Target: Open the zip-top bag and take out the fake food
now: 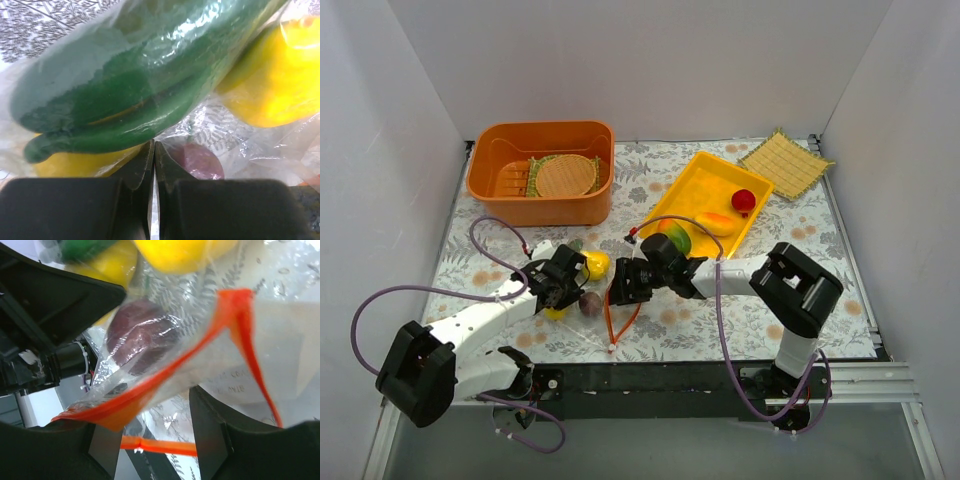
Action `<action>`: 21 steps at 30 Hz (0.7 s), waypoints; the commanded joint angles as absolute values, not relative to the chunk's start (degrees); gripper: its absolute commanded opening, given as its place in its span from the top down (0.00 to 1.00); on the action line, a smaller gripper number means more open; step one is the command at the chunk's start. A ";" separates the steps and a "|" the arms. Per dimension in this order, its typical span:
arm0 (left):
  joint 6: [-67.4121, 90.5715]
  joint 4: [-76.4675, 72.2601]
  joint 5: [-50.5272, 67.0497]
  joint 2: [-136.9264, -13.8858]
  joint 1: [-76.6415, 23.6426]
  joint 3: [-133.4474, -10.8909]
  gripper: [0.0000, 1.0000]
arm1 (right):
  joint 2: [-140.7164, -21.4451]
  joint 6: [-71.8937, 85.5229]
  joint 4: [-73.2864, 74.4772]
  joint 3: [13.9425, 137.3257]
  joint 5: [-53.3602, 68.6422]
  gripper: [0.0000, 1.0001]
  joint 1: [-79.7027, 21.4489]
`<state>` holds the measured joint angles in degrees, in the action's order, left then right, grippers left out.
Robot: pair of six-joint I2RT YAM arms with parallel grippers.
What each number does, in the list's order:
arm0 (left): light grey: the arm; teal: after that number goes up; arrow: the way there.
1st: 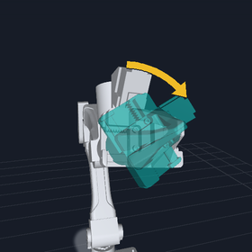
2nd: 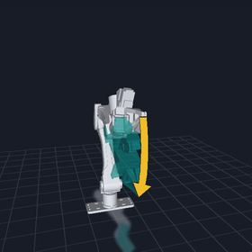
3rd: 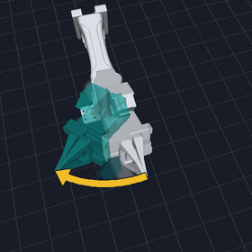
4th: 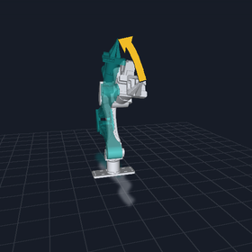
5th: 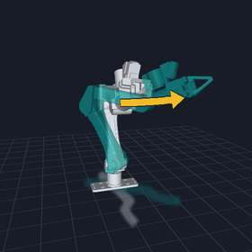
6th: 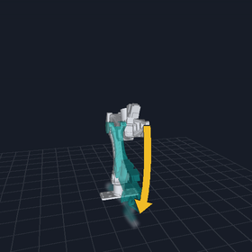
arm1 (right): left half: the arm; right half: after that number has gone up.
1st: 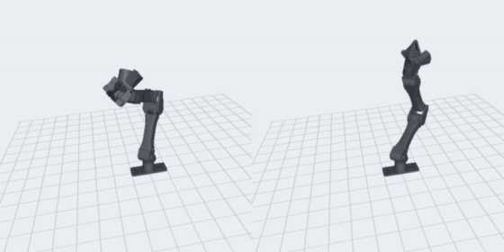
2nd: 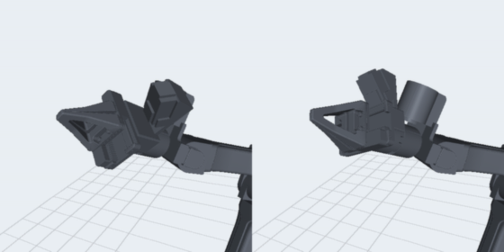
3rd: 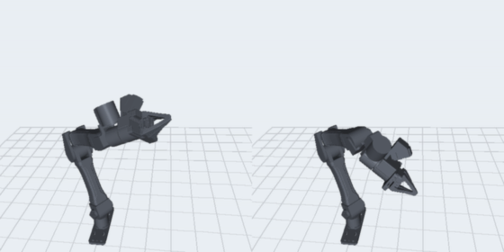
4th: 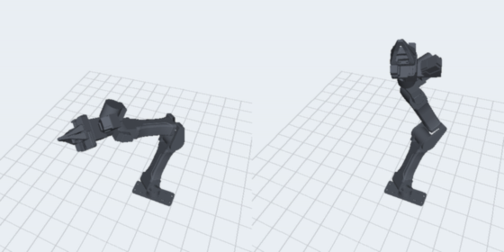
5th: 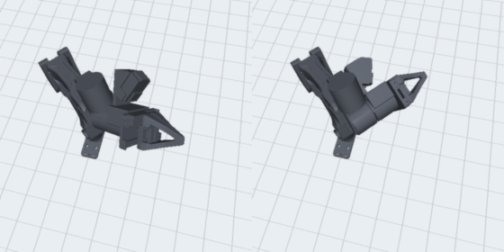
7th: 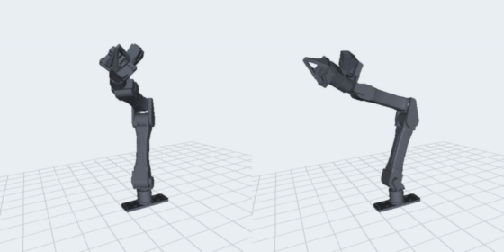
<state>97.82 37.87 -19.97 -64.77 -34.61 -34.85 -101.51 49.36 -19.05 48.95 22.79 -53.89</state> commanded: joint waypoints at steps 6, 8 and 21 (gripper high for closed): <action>99.75 30.41 -16.53 -66.01 -35.33 -32.52 1.00 | -103.62 47.46 -20.22 54.14 23.99 0.38 -54.84; 99.93 29.01 -15.47 -65.48 -35.51 -31.56 1.00 | -103.71 46.76 -19.60 54.58 23.91 0.36 -55.11; 106.17 25.84 -12.13 -62.93 -39.29 -27.16 1.00 | -105.73 40.87 -5.63 58.89 19.42 0.26 -58.18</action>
